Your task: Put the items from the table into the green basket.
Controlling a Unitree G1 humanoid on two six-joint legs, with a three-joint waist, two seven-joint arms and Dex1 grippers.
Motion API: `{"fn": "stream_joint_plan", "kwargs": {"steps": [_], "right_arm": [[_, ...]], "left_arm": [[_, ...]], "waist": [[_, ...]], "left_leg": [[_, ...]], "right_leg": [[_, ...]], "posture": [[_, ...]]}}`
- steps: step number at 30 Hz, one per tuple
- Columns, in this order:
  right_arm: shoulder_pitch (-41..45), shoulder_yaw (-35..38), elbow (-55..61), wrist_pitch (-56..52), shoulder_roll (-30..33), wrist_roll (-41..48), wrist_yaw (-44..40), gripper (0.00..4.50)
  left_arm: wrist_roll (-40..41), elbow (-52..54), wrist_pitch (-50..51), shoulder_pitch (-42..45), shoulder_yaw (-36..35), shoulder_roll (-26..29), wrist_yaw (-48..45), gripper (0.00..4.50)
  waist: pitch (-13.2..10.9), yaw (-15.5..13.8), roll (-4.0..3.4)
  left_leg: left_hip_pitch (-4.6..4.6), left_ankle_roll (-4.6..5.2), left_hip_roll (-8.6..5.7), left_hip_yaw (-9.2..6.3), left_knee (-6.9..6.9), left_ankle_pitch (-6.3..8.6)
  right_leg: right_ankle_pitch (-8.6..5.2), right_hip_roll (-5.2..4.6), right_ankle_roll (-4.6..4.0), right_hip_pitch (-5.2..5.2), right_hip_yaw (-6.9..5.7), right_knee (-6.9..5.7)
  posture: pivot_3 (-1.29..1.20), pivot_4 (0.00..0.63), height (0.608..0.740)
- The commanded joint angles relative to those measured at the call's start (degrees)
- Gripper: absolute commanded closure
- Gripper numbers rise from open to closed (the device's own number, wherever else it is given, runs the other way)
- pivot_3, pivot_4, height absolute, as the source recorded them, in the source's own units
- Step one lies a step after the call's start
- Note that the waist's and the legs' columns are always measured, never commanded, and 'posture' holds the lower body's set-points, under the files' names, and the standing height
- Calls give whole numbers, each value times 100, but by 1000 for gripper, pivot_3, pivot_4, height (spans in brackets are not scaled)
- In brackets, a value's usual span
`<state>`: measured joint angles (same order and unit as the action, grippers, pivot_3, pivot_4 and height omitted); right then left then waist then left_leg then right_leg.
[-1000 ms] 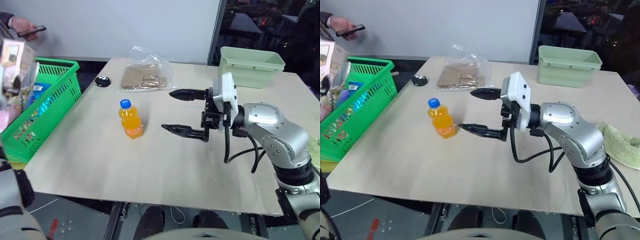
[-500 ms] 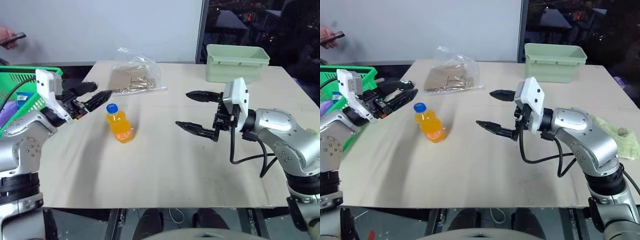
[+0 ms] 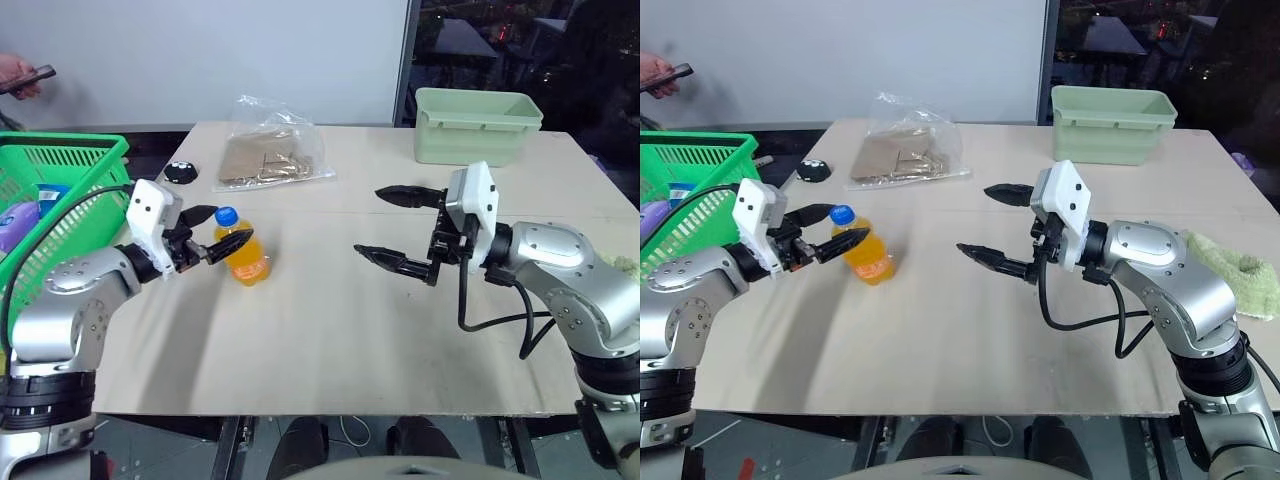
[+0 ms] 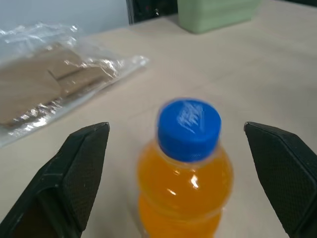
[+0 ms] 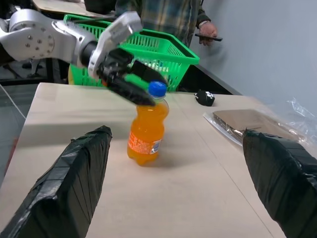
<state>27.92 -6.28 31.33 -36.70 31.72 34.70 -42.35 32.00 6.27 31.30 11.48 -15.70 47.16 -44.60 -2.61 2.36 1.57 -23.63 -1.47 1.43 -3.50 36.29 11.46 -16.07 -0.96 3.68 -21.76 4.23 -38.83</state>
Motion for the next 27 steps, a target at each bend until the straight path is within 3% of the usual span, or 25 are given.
{"fn": "stream_joint_plan", "kwargs": {"steps": [1,12,13,14,17,18,27], "right_arm": [[33,160,215,75,59,46,-21,0],[21,227,339,-33,109,82,95,0],[17,230,341,-40,112,81,98,0],[12,232,343,-43,117,79,100,0],[-15,242,356,-64,136,110,92,0],[-35,246,362,-71,158,123,74,0],[-204,146,240,79,583,-107,-287,0]], "left_arm": [[-158,123,-76,107,49,-20,41,0],[-631,-182,-86,187,477,-209,87,0],[-637,-187,-66,193,493,-221,81,510],[-627,-184,-53,195,506,-228,31,541],[-655,-172,-75,184,501,-252,-2,1877],[-675,-169,-97,179,491,-262,5,2089],[-628,-44,-155,138,312,-311,-27,2105]], "waist": [[-1,3,-1],[-4,15,-6],[-4,15,-6],[-4,16,-6],[-4,14,-7],[-4,11,-7],[-6,8,-9]], "left_leg": [[-1,0,0,0,0,0],[0,0,0,1,0,0],[0,0,0,0,0,0],[-1,0,0,0,0,0],[-1,0,0,1,0,0],[-2,0,0,0,0,0],[-3,0,-1,0,0,0]], "right_leg": [[0,0,0,0,0,0],[0,0,0,0,1,1],[0,0,0,0,1,1],[0,0,0,-1,1,1],[0,0,0,-1,1,1],[0,0,0,-1,1,2],[0,-1,0,-1,1,5]], "posture": [[-13,0,740],[-38,0,740],[-38,0,740],[-39,0,740],[-38,0,740],[-34,0,740],[-20,0,740]]}}
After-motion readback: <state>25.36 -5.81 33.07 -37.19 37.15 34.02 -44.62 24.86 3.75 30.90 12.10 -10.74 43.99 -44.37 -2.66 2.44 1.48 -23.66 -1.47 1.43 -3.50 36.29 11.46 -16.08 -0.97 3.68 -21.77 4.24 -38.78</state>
